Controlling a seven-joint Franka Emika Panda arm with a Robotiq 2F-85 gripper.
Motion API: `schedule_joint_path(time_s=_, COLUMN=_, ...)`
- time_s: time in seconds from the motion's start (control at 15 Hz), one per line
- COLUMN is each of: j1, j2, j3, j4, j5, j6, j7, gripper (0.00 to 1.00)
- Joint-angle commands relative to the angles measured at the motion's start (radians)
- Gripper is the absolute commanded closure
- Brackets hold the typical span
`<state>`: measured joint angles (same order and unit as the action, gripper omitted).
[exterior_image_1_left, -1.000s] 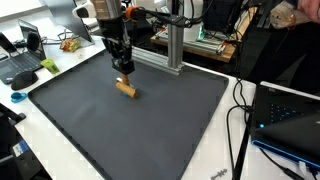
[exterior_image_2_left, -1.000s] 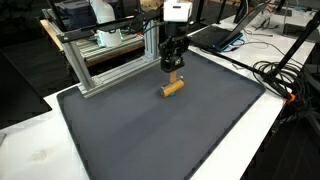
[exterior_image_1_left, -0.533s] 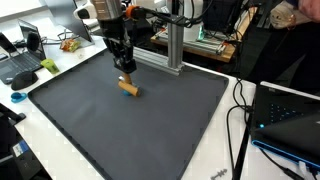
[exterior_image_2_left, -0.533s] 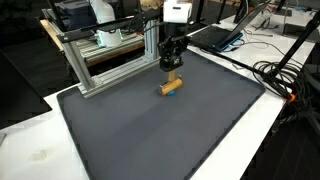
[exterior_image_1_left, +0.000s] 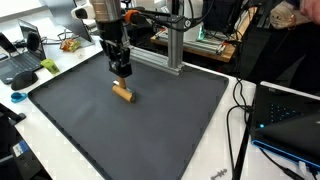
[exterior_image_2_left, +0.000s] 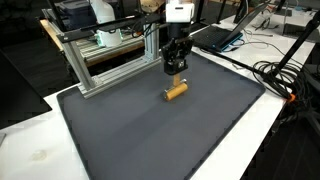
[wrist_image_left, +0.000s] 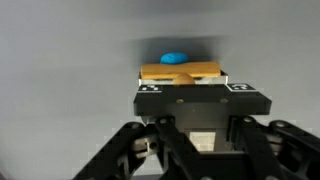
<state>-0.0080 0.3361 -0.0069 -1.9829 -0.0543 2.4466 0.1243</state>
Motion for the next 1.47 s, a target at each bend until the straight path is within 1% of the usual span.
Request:
schedule_joint_path(time_s=0.0, j1=0.007, j2=0.051, j3=0.000, j4=0.011, j5=0.023, j6=-0.045, j7=-0.013, gripper=0.78)
schedule_joint_path(time_s=0.33, j1=0.006, j2=0.041, j3=0.000, j4=0.038, j5=0.025, j6=-0.190, j7=-0.024, gripper=0.78)
schedule_joint_path(time_s=0.6, j1=-0.001, j2=0.045, j3=0.011, j4=0.059, j5=0.048, j6=-0.278, j7=-0.055, gripper=0.78)
schedule_joint_path(time_s=0.73, j1=-0.001, j2=0.050, j3=0.010, j4=0.066, j5=0.051, j6=-0.300, j7=-0.060, gripper=0.78)
schedule_joint_path(time_s=0.93, j1=0.009, j2=0.057, j3=-0.002, j4=0.051, j5=0.024, j6=-0.226, j7=-0.030, gripper=0.78)
schedule_joint_path(time_s=1.2, j1=0.016, j2=0.036, j3=-0.015, j4=0.036, j5=-0.003, j6=-0.114, j7=0.009, gripper=0.78)
schedule_joint_path(time_s=1.4, j1=0.019, j2=0.031, j3=-0.023, j4=0.029, j5=-0.017, j6=-0.079, j7=0.030, gripper=0.78)
